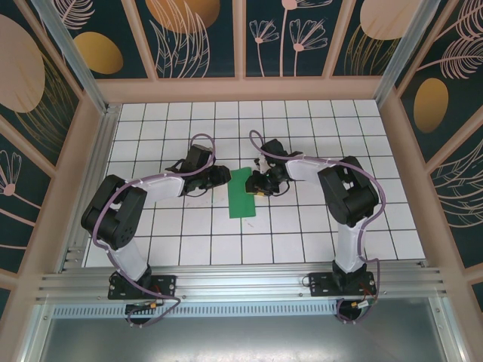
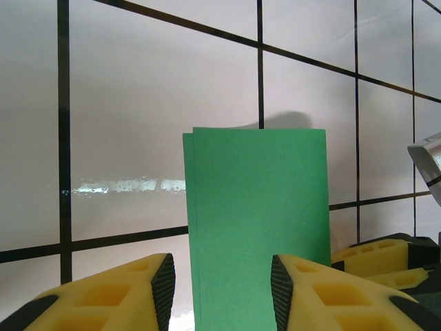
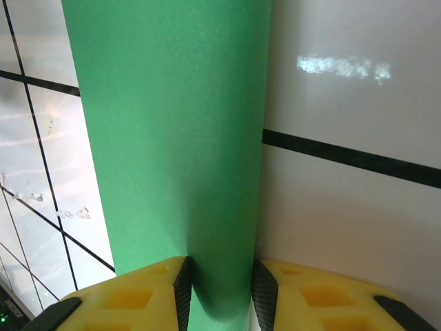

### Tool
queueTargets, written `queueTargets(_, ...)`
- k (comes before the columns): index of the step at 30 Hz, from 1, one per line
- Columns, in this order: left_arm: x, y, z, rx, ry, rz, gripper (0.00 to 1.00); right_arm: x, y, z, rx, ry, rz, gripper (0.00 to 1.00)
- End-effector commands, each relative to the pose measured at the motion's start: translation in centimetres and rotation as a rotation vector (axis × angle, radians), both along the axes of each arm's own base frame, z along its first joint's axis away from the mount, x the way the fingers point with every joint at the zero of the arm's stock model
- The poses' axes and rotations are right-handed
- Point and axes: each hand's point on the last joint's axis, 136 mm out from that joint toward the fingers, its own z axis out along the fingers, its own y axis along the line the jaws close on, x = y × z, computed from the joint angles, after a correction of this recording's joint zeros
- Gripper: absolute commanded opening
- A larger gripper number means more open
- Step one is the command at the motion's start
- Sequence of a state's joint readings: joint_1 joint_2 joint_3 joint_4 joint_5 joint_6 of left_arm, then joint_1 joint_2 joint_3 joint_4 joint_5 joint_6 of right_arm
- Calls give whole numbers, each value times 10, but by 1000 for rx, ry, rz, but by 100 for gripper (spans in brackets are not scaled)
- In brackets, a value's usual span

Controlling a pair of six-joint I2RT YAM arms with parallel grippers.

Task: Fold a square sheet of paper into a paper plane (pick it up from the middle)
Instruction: Hold the square sheet of paper at the center of the table.

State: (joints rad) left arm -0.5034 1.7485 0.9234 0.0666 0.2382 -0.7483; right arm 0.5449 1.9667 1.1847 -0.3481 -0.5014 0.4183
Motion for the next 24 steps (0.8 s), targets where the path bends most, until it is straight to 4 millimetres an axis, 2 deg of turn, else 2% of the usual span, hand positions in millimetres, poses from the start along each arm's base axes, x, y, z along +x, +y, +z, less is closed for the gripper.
queueTargets(1, -4, 1, -6, 6, 16, -8, 44, -16, -20, -60, -183, 51, -4, 36)
queueTargets(24, -4, -3, -10, -6, 27, -20, 45, -19, -23, -66, -219, 32, 45, 37)
